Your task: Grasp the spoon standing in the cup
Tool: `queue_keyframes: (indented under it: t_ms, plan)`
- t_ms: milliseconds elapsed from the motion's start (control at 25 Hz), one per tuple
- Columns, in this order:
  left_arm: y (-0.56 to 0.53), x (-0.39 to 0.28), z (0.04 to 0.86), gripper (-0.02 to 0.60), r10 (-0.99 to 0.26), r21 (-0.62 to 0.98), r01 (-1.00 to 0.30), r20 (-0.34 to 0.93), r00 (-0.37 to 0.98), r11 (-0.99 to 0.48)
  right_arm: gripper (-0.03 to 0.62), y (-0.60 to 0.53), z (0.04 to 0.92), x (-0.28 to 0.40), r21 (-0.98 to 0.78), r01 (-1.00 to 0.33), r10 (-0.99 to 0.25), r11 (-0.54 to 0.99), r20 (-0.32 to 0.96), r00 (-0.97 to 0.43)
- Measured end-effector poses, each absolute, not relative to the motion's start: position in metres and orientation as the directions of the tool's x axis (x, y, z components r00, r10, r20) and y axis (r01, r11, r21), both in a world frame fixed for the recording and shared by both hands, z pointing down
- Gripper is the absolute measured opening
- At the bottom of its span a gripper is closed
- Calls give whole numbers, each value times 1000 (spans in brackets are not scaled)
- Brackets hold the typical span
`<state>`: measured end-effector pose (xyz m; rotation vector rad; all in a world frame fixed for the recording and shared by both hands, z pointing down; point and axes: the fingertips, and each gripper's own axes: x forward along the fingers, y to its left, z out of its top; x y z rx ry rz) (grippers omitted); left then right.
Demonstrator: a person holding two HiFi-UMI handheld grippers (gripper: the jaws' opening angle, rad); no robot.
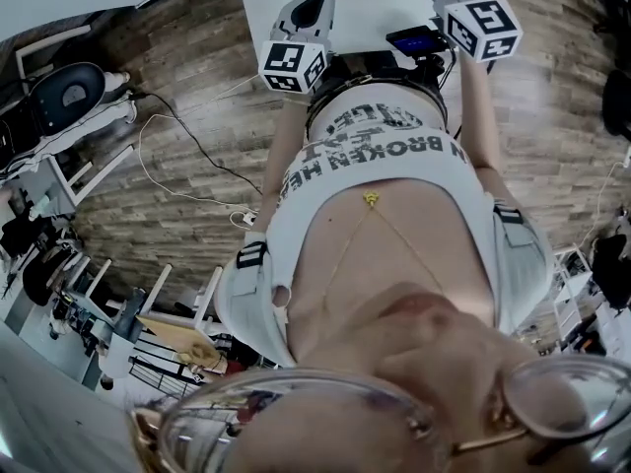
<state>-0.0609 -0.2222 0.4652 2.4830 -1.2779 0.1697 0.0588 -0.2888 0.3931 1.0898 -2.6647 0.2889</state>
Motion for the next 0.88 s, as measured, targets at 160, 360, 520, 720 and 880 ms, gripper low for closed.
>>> queue_keyframes:
  t_ms: [160, 360, 520, 720, 880]
  plan:
    - [-226, -56, 453, -9, -762, 223, -799, 243, 600, -558, 41, -282, 372, 59, -87, -710, -671, 699, 261, -694]
    - [-230, -52, 437, -9, -762, 206, -792, 218, 610, -575, 41, -275, 352, 57, -101, -709, -684, 697, 202, -701]
    - [-234, -48, 417, -9, -767, 215, -784, 175, 618, -583, 41, -270, 342, 57, -113, -709, -690, 696, 166, -704]
    - [-236, -45, 395, -9, -770, 187, -780, 140, 623, -597, 41, -266, 334, 55, -109, -706, -690, 700, 151, -707]
    - [-234, -39, 383, -9, -766, 187, -772, 121, 631, -607, 41, -265, 333, 54, -104, -704, -690, 702, 143, -709]
